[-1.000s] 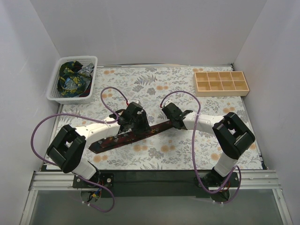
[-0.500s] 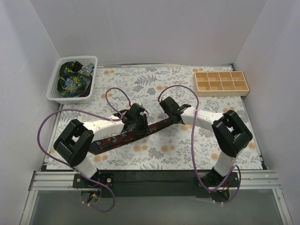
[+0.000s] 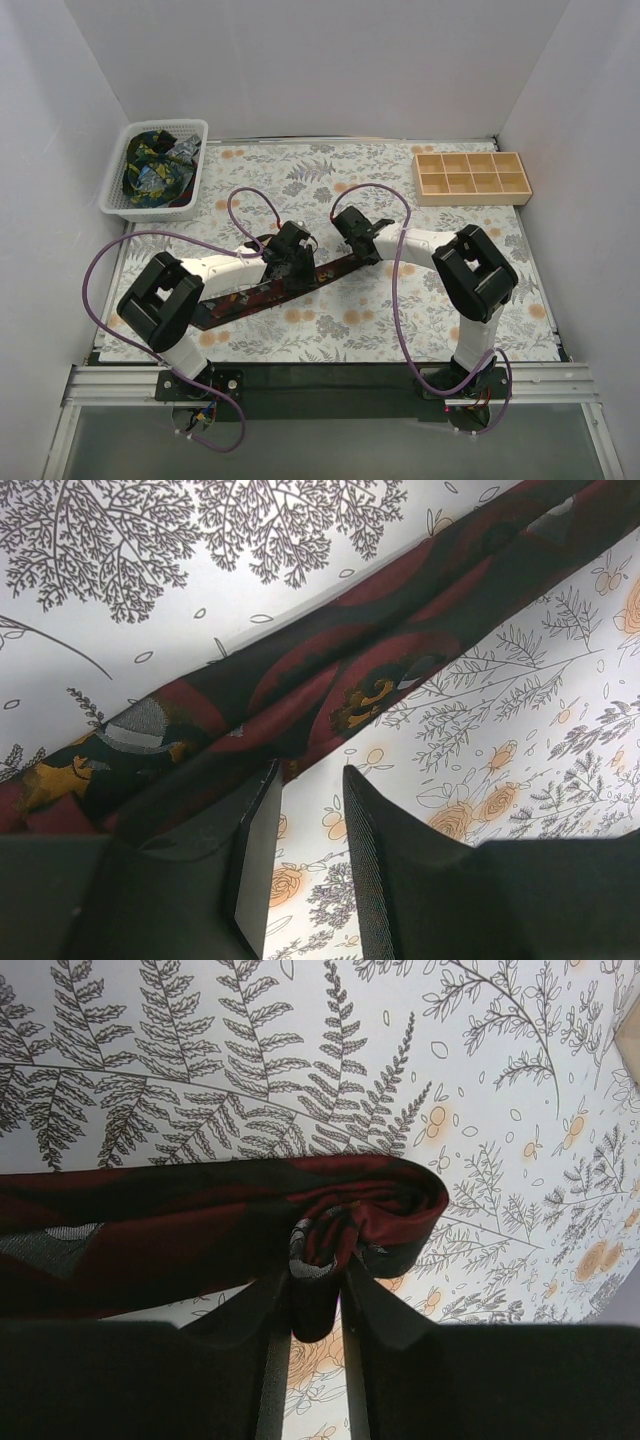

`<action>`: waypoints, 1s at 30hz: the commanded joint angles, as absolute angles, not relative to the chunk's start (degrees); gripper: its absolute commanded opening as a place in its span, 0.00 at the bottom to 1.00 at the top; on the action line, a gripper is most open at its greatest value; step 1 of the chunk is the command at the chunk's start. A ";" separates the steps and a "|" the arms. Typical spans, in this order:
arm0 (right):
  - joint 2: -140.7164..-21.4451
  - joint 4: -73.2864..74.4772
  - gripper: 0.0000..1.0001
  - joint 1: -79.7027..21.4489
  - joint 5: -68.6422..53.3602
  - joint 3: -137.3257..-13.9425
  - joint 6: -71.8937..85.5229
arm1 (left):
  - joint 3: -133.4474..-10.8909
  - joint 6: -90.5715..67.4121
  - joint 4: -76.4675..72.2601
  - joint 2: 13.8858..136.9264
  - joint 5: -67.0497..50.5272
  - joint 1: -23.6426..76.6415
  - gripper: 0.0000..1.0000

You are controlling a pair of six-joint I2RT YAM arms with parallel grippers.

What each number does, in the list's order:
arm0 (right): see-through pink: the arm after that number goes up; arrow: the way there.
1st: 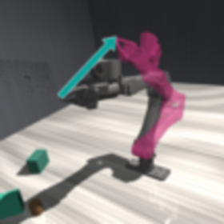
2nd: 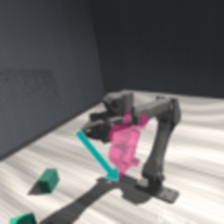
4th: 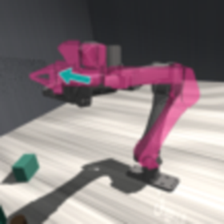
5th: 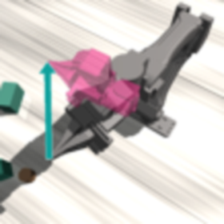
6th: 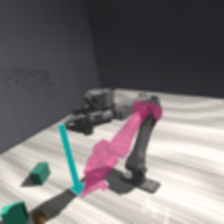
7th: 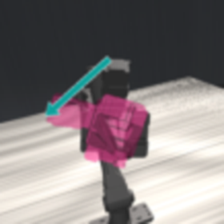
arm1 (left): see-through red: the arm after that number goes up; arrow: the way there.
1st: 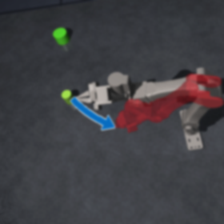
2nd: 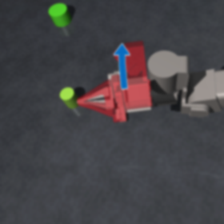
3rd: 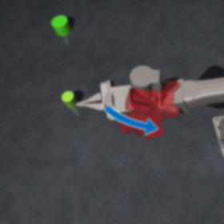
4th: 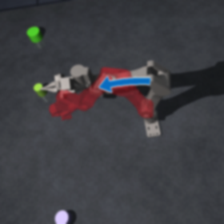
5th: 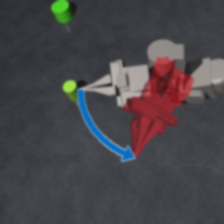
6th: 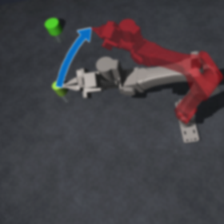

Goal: Roll the ties
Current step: Roll the tie

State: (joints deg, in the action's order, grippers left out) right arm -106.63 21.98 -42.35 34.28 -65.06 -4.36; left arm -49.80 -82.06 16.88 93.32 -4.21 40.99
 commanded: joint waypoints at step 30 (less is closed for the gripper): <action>-99.93 26.98 0.47 -38.94 16.35 -71.72 -2.02 | -53.17 -82.88 16.96 87.37 -6.06 40.78 0.40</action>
